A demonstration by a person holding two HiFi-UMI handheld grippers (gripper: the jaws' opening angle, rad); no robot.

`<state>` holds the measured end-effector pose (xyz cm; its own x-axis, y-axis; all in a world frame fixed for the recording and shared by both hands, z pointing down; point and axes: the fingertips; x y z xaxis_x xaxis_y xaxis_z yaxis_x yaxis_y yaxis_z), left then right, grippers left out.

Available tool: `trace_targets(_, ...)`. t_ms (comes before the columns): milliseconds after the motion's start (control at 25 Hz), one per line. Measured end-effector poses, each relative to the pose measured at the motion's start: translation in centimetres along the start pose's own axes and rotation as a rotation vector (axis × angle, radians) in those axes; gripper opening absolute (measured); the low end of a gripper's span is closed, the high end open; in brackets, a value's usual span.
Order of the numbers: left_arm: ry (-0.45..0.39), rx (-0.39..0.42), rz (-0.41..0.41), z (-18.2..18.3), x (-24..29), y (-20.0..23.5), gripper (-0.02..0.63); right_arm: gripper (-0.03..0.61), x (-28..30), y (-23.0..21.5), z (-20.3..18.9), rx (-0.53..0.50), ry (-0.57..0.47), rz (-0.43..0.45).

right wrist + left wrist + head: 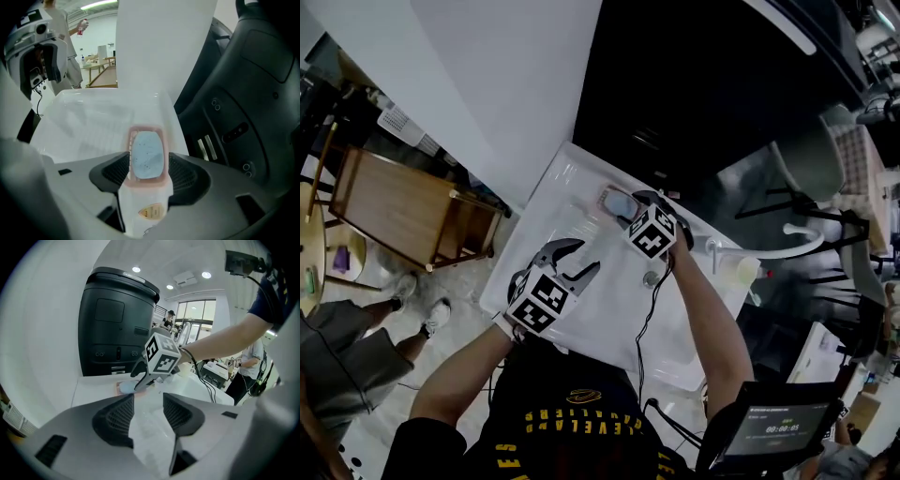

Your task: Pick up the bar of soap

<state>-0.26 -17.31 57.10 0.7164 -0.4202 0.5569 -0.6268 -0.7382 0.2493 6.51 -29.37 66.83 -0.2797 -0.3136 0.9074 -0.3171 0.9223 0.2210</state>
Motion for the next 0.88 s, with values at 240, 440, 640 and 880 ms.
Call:
trace_targets(240,0.017,-0.031,-0.01,-0.7,0.6,0.9,0.193,0.258,1.4,-0.4,0.3,-0.024,0.024,0.068)
trace_targets(440,0.015,-0.049,-0.009,-1.1,0.4,0.9,0.193,0.259,2.0,-0.1,0.6,-0.117,0.085,0.075)
trace_targets(640,0.016,-0.063,-0.001,-1.4,0.1,1.2,0.193,0.259,2.5,-0.6,0.7,-0.193,0.121,-0.007)
trace_targets(880,0.023,-0.067,-0.002,-1.6,0.2,1.1,0.193,0.259,2.7,-0.8,0.8,-0.208,0.121,-0.067)
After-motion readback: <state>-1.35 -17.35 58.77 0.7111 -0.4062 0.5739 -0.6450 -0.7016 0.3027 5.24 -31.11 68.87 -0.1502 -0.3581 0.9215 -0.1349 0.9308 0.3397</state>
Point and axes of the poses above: the fingertips, and each gripper's own axes: x forward along the fingers, y to its left, z out of its top, and after that the axes turned 5 degrees about -x, right-handed
